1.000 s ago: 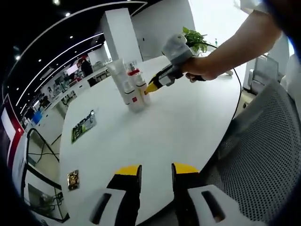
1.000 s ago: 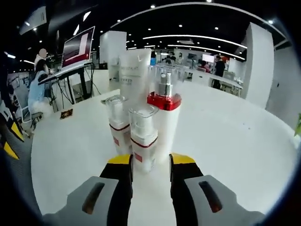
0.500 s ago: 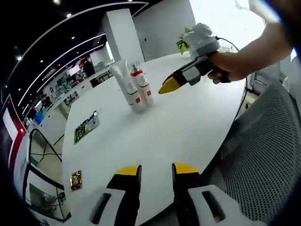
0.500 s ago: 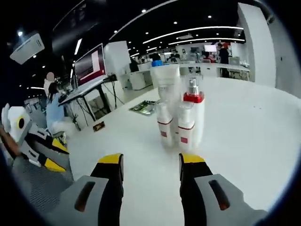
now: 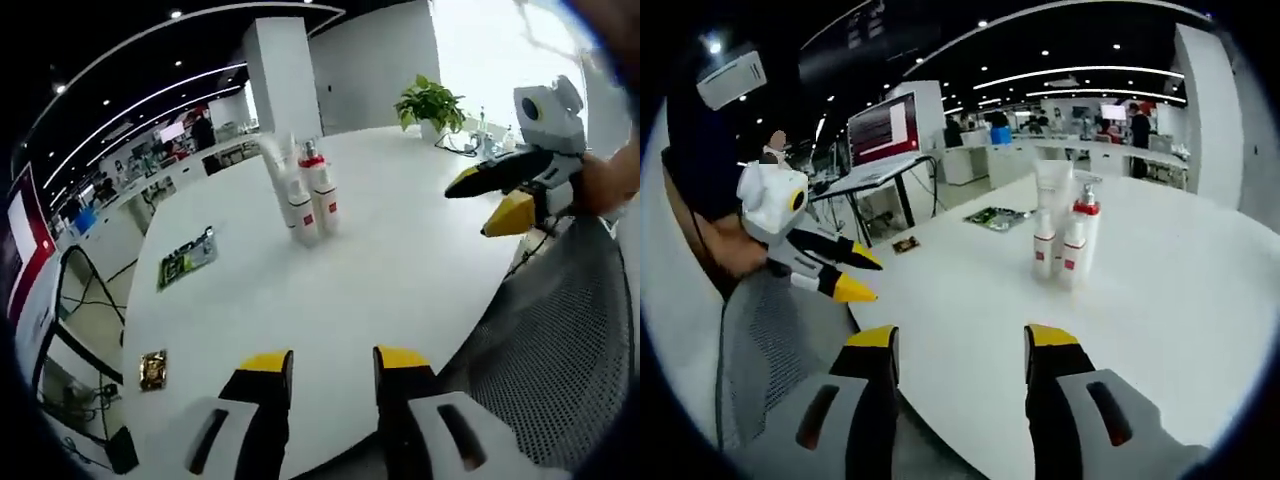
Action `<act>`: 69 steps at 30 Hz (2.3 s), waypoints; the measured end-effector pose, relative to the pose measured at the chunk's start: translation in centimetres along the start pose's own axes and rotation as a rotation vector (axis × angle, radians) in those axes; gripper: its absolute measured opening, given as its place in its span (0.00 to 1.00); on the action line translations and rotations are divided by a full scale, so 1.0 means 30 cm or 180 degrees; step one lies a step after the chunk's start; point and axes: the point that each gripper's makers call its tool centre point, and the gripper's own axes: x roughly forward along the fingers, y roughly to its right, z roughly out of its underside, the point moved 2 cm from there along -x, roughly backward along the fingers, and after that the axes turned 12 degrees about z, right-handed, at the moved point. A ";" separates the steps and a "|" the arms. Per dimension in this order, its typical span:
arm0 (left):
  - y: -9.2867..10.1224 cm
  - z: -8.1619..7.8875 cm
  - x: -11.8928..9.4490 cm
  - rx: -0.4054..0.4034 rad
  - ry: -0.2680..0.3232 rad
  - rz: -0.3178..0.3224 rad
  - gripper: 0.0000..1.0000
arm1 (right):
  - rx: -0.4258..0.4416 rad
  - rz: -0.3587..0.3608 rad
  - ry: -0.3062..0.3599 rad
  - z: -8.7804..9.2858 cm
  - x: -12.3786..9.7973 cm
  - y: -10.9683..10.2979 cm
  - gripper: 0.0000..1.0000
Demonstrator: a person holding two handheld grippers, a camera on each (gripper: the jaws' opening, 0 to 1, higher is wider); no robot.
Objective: Arrange the skincare products in the storage area until every visible bottle or jar stands upright without overlapping.
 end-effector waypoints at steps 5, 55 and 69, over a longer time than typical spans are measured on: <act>-0.057 -0.048 0.039 -0.0066 0.0035 0.0043 0.48 | -0.0091 0.0419 0.0181 -0.027 0.000 0.054 0.48; -1.090 -0.371 0.568 0.2137 -0.2533 0.1162 0.98 | -0.0250 0.0494 -0.0302 0.074 0.041 0.075 0.44; -1.087 -0.308 0.600 0.2104 -0.2631 0.1462 0.84 | -0.0305 0.0471 -0.0407 0.090 0.046 0.070 0.43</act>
